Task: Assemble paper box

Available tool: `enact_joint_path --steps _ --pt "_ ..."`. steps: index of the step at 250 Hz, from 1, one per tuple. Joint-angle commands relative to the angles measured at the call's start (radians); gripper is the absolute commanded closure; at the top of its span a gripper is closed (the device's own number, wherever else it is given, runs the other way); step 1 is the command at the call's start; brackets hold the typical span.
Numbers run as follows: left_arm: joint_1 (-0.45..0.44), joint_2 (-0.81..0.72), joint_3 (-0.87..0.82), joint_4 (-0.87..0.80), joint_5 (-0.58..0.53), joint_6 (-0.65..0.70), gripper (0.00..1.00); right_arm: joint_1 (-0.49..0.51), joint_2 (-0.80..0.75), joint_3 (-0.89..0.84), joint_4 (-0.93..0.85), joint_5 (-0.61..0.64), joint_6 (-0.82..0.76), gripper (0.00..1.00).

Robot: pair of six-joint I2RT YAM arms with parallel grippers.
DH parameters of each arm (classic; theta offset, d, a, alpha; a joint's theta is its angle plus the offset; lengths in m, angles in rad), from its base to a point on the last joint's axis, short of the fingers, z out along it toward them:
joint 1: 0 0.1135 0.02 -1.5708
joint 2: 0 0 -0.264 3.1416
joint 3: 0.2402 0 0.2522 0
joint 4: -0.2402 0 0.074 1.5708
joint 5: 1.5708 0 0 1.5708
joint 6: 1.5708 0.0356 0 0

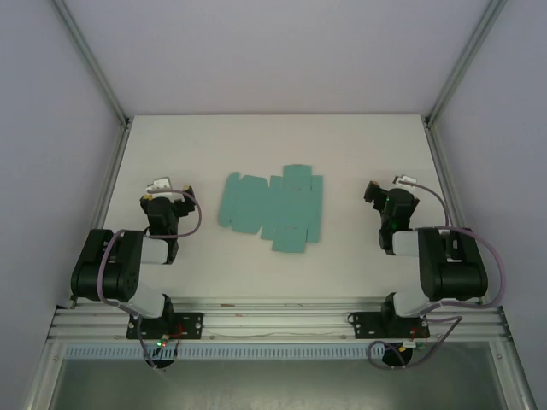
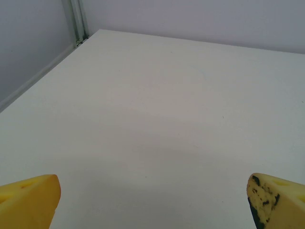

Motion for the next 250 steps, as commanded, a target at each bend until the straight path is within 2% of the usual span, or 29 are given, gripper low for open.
enact_joint_path --steps 1,59,81,164,177,225,250 --pt "-0.005 -0.009 0.016 0.001 0.000 0.011 0.00 -0.003 -0.013 0.000 0.006 0.002 0.012 0.00" --pt "-0.012 -0.006 0.027 -0.009 -0.004 0.023 0.00 -0.002 -0.013 0.000 0.006 0.001 0.011 0.00" --pt "-0.013 -0.006 0.036 -0.031 0.048 0.042 0.00 -0.003 -0.011 0.003 0.004 0.002 0.011 0.00" --pt "-0.011 -0.006 0.033 -0.025 0.050 0.042 0.00 -0.003 -0.014 0.002 0.007 0.001 0.012 0.00" --pt "-0.011 -0.017 0.038 -0.025 0.022 0.033 0.00 -0.002 -0.024 0.016 -0.017 0.014 0.017 0.00" --pt "-0.013 -0.212 0.179 -0.452 -0.008 -0.029 0.00 0.010 -0.189 0.117 -0.326 0.065 0.038 0.00" --pt "-0.014 -0.266 0.284 -0.677 0.055 -0.133 0.00 0.051 -0.285 0.200 -0.542 0.019 0.103 0.00"
